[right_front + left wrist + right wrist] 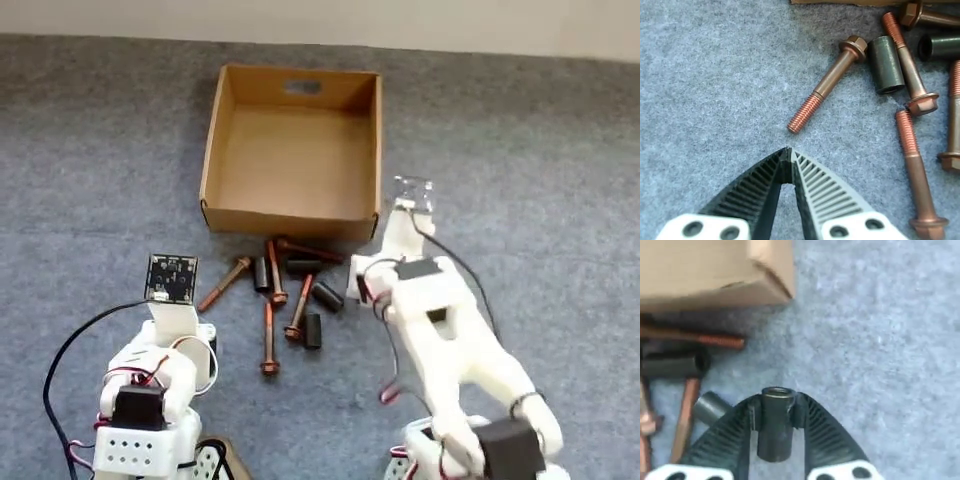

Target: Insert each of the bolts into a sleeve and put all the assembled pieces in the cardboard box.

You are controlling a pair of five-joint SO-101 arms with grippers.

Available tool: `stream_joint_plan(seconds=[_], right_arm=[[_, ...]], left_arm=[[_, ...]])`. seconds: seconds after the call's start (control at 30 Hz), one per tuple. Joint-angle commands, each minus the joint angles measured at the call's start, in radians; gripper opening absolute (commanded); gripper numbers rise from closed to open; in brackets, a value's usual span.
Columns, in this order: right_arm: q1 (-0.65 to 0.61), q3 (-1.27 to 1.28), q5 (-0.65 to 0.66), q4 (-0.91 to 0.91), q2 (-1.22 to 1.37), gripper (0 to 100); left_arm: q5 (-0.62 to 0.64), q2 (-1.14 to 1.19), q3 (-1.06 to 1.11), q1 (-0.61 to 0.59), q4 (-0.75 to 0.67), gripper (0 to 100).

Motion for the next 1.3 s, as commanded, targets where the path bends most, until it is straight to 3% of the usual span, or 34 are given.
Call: stream_joint_plan(seconds=[0.0, 0.1, 0.27, 0.5, 0.7, 0.83, 1.07, 1.27], right_arm=[[-0.012, 0.050, 0.123, -0.056, -0.071, 0.9], [-0.015, 0.076, 0.195, -0.099, -0.044, 3.2], [-0.016, 0.045, 0.204, -0.090, 0.062, 22.8], [-0.016, -0.053, 0.206, 0.059, 0.104, 17.5], [-0.016, -0.058, 0.206, 0.061, 0.110, 15.5], [-0.016, -0.062, 0.207, 0.061, 0.127, 0.5], [-0.028, -0.090, 0.267, 0.074, 0.163, 0.5], [-0.059, -0.096, 0.377, 0.260, 0.042, 0.5]], left_arm=[[0.011, -0.004, 0.018, 0.015, -0.008, 1], [0.011, -0.004, 0.018, 0.015, -0.008, 1], [0.011, -0.004, 0.018, 0.015, -0.008, 1], [0.011, -0.004, 0.018, 0.015, -0.008, 1], [0.011, -0.004, 0.018, 0.015, -0.008, 1], [0.011, -0.004, 0.018, 0.015, -0.008, 1], [0.011, -0.004, 0.018, 0.015, -0.006, 1], [0.011, -0.004, 0.018, 0.015, -0.002, 1]])
